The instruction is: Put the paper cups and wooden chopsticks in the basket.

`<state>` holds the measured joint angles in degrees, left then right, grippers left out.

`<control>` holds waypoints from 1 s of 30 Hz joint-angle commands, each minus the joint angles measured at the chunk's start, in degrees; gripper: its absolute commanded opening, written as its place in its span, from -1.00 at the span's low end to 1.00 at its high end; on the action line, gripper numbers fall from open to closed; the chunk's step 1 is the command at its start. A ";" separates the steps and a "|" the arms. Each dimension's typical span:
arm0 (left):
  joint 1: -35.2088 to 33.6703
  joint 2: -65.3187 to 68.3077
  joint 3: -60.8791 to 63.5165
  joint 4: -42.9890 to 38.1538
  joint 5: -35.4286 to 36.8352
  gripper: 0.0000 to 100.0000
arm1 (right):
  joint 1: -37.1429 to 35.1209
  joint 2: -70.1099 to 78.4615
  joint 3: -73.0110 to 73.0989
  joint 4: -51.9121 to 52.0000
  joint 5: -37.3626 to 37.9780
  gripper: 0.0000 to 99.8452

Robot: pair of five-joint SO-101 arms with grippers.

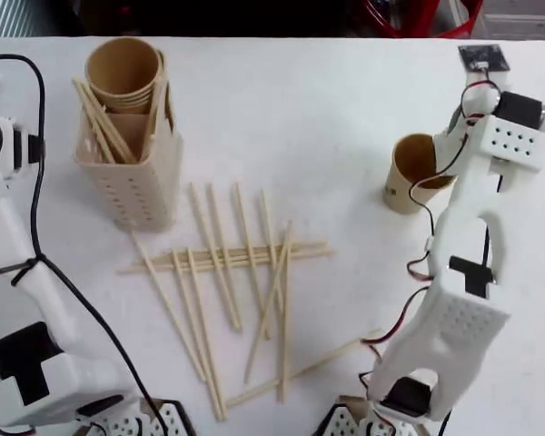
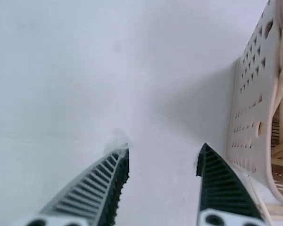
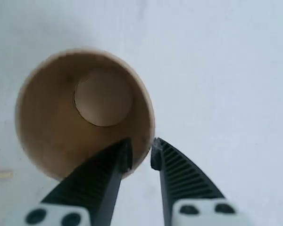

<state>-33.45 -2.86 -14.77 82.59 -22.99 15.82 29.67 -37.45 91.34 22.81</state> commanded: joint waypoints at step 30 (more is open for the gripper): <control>-14.64 -2.07 -17.05 -1.41 -0.18 -0.52 | -39.08 -30.64 -16.62 -2.77 -10.81 -0.96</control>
<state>-45.05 -2.86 -28.66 82.59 -22.99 -11.25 2.59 -52.13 97.05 12.62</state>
